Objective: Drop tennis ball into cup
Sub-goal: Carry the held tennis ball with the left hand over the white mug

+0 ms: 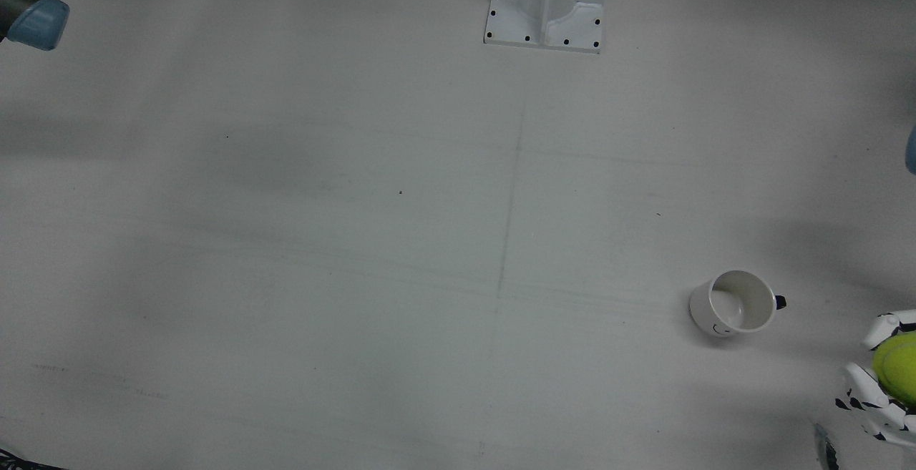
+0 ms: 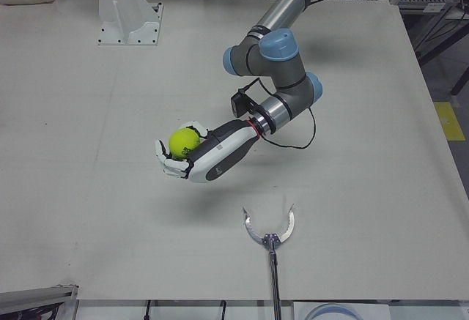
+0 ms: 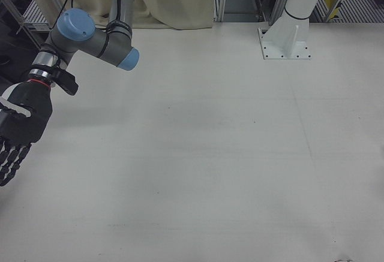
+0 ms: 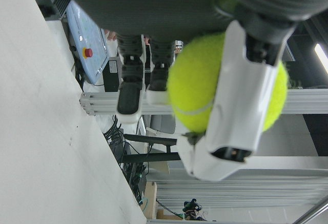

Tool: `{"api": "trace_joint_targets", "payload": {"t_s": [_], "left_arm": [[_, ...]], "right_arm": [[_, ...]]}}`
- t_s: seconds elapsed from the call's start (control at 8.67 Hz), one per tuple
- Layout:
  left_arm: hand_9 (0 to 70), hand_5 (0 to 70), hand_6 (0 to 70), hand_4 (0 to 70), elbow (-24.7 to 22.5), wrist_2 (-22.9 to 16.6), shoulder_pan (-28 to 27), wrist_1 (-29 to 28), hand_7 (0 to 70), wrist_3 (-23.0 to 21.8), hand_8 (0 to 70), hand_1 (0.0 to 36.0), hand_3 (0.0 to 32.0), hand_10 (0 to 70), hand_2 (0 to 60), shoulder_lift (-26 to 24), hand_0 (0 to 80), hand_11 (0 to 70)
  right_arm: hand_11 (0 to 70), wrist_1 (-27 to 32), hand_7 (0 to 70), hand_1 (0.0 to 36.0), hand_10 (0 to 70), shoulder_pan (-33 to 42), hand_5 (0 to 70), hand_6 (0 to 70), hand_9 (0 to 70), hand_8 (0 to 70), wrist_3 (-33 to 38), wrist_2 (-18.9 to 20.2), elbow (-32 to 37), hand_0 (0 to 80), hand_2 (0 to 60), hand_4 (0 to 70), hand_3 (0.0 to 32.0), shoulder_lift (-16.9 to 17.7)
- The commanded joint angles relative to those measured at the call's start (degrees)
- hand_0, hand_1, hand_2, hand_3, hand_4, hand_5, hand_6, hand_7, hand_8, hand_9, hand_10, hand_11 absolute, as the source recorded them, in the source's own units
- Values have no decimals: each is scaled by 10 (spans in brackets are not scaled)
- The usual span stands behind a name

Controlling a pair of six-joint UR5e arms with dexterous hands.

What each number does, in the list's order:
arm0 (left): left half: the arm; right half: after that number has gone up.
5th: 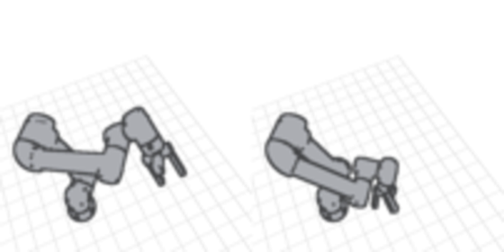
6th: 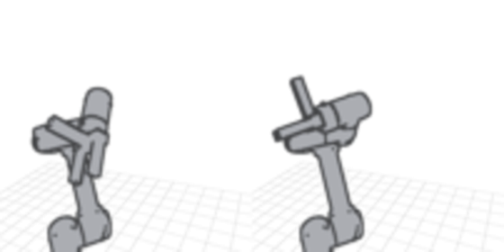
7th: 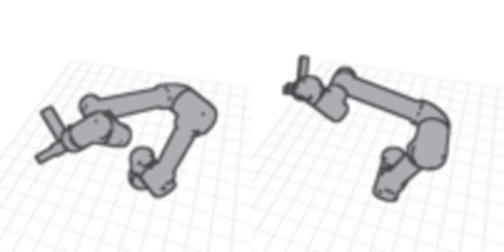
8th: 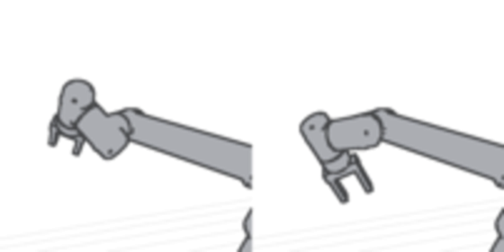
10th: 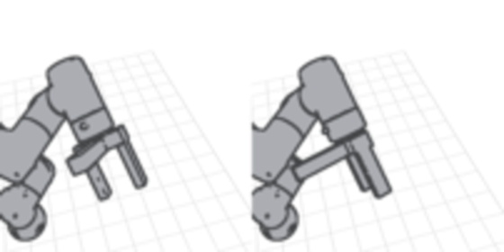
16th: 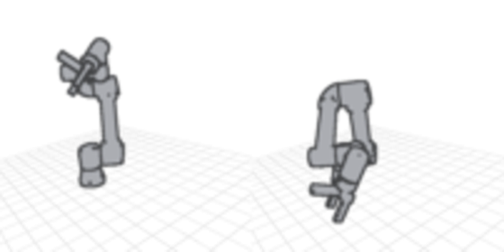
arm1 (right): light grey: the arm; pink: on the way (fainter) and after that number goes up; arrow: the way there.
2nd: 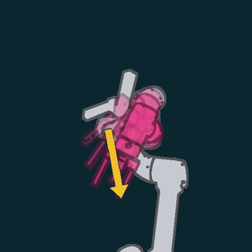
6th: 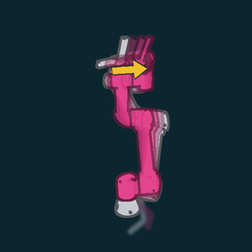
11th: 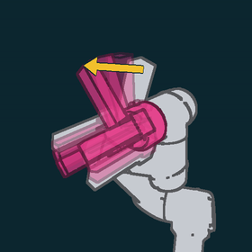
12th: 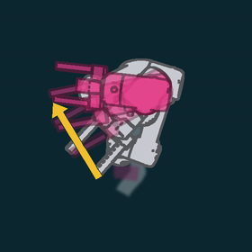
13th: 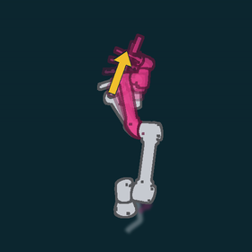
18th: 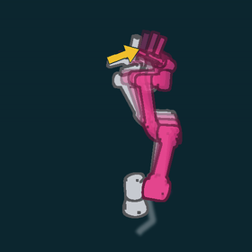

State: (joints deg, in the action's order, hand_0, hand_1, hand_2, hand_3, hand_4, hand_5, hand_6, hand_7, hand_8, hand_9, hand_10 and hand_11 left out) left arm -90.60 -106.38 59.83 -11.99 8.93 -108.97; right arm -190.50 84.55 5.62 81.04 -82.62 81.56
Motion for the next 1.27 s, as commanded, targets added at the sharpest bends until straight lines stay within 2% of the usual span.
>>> {"api": "trace_joint_targets", "payload": {"t_s": [0.0,0.23,0.46,0.58,0.69,0.81,0.92,1.04,1.15], "left_arm": [[700,253,700,531,2,-16,-27,-13,700,14,536,360,0,392,600,14,800,572],[700,267,700,527,2,-16,-38,-22,700,15,529,360,0,391,600,25,800,571],[700,245,686,524,5,-16,-52,-22,700,17,519,360,0,389,600,25,800,569],[700,237,700,524,8,-16,-58,-22,700,18,526,360,0,391,600,25,800,572],[700,238,700,517,15,-16,-61,-22,700,21,527,360,0,384,600,25,720,561],[693,237,700,504,15,-16,-59,-22,700,21,506,359,0,365,600,25,604,533],[495,160,526,408,15,-16,-54,-21,700,20,350,316,0,223,600,24,520,338],[134,83,246,255,15,-16,-52,-21,378,20,79,298,0,57,600,24,488,101],[52,54,123,183,15,-16,-51,-21,278,19,18,293,0,29,600,24,473,60]], "right_arm": [[0,0,0,0,0,0,0,0,0,0,0,0,0,0,0,0,0,0],[0,0,0,0,0,0,0,0,0,0,0,0,1,0,0,0,0,0],[0,0,0,0,0,0,0,0,0,0,0,0,1,0,0,0,0,0],[0,0,0,0,0,0,0,0,0,0,0,0,1,0,0,0,0,0],[0,0,0,0,0,0,0,0,0,0,0,0,1,0,0,0,0,0],[0,0,0,0,0,0,0,0,0,0,0,0,0,0,0,0,0,0],[0,0,0,0,0,0,0,0,0,0,0,0,0,0,0,0,0,0],[0,0,0,0,0,0,0,0,0,0,0,0,0,0,0,0,0,0],[0,0,0,0,0,0,0,0,0,0,0,0,0,0,0,0,0,0]]}}
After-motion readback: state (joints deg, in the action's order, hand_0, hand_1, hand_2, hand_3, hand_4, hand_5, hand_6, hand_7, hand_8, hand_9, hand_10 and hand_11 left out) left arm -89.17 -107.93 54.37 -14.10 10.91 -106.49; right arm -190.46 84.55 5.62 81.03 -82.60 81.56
